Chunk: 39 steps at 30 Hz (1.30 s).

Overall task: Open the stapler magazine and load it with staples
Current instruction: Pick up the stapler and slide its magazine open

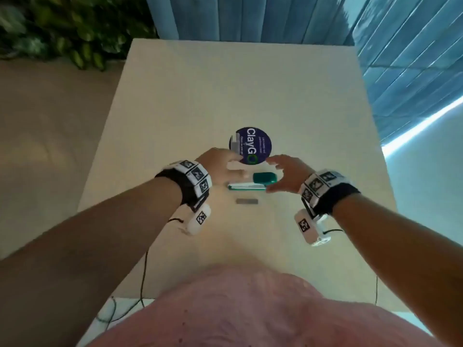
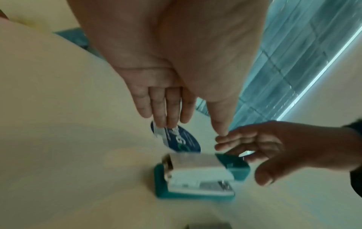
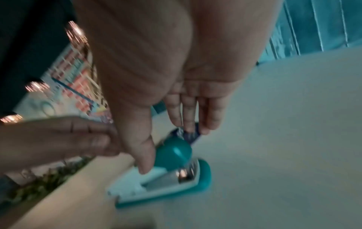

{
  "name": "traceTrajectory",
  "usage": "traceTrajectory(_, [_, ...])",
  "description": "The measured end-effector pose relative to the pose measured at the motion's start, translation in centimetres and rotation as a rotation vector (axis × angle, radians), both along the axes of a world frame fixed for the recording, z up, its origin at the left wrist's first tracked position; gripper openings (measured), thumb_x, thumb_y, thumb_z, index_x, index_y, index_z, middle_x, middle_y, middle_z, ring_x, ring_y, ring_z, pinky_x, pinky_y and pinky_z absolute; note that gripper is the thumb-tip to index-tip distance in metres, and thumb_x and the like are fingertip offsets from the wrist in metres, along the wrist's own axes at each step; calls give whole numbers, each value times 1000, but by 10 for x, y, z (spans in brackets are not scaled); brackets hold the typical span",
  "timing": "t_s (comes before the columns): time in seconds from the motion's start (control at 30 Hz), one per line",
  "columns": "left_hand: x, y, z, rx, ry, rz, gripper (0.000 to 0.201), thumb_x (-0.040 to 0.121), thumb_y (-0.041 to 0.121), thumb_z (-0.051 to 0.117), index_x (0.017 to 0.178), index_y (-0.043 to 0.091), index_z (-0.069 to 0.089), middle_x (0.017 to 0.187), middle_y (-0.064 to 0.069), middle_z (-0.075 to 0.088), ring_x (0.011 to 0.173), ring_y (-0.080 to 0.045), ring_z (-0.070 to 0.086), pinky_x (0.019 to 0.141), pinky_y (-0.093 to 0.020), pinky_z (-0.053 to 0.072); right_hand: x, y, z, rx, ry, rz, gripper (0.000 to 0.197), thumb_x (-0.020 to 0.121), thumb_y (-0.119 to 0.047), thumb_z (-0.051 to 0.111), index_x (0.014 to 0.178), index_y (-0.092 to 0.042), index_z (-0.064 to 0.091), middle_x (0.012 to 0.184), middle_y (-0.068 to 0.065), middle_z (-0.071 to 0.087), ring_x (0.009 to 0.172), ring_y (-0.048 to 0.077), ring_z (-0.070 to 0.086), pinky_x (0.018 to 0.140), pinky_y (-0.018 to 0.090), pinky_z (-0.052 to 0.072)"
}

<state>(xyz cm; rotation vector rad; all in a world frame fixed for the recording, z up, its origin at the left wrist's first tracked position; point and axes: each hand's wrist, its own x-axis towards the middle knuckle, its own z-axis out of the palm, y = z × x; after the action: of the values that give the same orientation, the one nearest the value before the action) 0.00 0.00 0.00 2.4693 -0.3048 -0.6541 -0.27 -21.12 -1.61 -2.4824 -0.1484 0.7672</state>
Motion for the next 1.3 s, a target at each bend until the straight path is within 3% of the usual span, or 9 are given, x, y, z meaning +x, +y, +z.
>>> traceTrajectory(0.1, [-3,-21,-6,62,3,-145,64,74,48,68,125,13,52,129,-11,59,116,-28,55,99,-39,45,-4,8,-12,-99,-41,63,73,60,-21,82,124,-15,46,129,9,49,119,26,45,106,39,37])
traceTrajectory(0.2, [-8,-35,-15,51,-47,-217,49,70,37,73,109,9,59,109,-13,64,97,-31,61,85,-40,50,-5,9,-19,-95,-99,34,54,61,-15,78,110,-15,54,116,10,54,108,26,51,97,35,43])
traceTrajectory(0.3, [-8,-44,-23,10,-112,-214,33,70,24,71,98,8,62,96,-14,63,86,-29,58,72,-32,43,-3,7,-19,-81,-88,36,50,61,-13,79,106,-12,56,110,13,56,100,27,54,91,36,44])
traceTrajectory(0.43, [-2,-51,-30,7,-160,-201,28,70,27,69,93,12,61,91,-8,61,84,-26,55,66,-30,37,0,5,-20,-80,-63,65,52,63,-15,78,109,-10,56,109,13,57,99,28,54,87,35,42])
traceTrajectory(0.67, [2,-36,-10,-72,-173,-207,31,69,34,72,93,16,62,90,-2,65,77,-19,57,69,-32,48,-1,3,-23,-54,-88,61,42,62,-16,77,101,-10,60,99,10,59,89,24,55,83,35,47])
traceTrajectory(0.8, [-1,9,14,-175,-186,-115,28,68,18,74,93,15,62,89,-4,68,77,-18,63,72,-28,54,-1,2,-26,-6,-96,47,38,61,-13,77,96,-13,62,96,6,58,81,16,51,81,31,50])
traceTrajectory(0.9, [-7,53,18,-114,-187,-47,28,65,13,75,89,16,62,86,-3,69,76,-18,64,71,-24,52,-1,3,-27,-4,-94,55,37,61,-13,77,95,-15,62,99,7,60,83,17,52,78,27,46])
traceTrajectory(1.03, [-12,82,-6,18,-150,33,24,64,15,75,86,18,64,81,-4,67,72,-23,61,68,-37,51,0,3,-27,-12,-95,58,36,61,-13,77,94,-15,63,100,8,60,85,18,54,78,28,47])
traceTrajectory(1.3, [-23,87,-54,-31,-161,173,19,66,18,74,83,23,68,85,-4,64,75,-20,59,69,-32,49,-1,2,-28,-23,-81,46,37,63,-12,76,97,-15,61,103,8,60,87,17,51,85,31,48])
